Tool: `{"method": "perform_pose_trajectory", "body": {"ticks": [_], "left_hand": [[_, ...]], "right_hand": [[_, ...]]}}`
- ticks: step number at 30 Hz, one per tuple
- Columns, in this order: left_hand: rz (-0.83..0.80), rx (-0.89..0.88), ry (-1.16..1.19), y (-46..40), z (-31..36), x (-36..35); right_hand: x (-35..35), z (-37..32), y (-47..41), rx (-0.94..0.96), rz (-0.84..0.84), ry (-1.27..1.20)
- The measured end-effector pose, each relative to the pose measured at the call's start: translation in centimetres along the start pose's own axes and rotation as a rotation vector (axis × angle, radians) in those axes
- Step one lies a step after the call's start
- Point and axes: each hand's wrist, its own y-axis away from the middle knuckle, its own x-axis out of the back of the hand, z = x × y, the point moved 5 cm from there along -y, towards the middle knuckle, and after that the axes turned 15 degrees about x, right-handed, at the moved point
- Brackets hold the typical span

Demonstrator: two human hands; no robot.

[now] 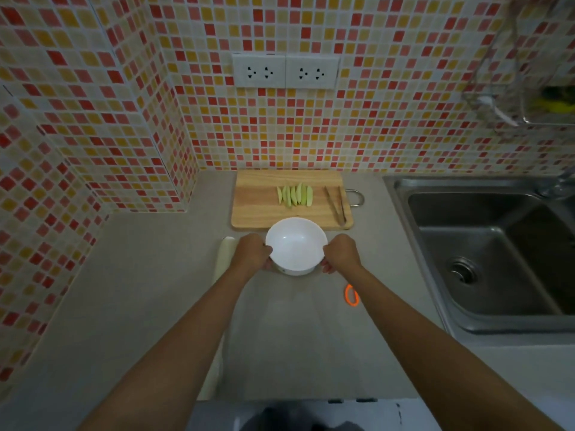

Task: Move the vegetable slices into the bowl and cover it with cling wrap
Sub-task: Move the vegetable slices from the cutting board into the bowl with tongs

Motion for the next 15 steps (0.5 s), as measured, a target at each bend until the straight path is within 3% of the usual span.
{"method": "perform_pose_trajectory", "body": {"ticks": [9,11,15], "left_hand": [[-0.003,-0.008,0.11,-0.9,0.1,-0.2],[0.0,-0.005,0.138,-1.1,-0.1,-0.4],[0.03,0.0,0.198,-1.2,-0.9,-0.6]], "right_hand": [[-0.1,1.0,-1.9,0.012,0.013,0.025],[0.3,1.1,-2.2,0.02,0.002,0.122],[2.9,0.6,-4.3,0.082,0.161,0.429]]}}
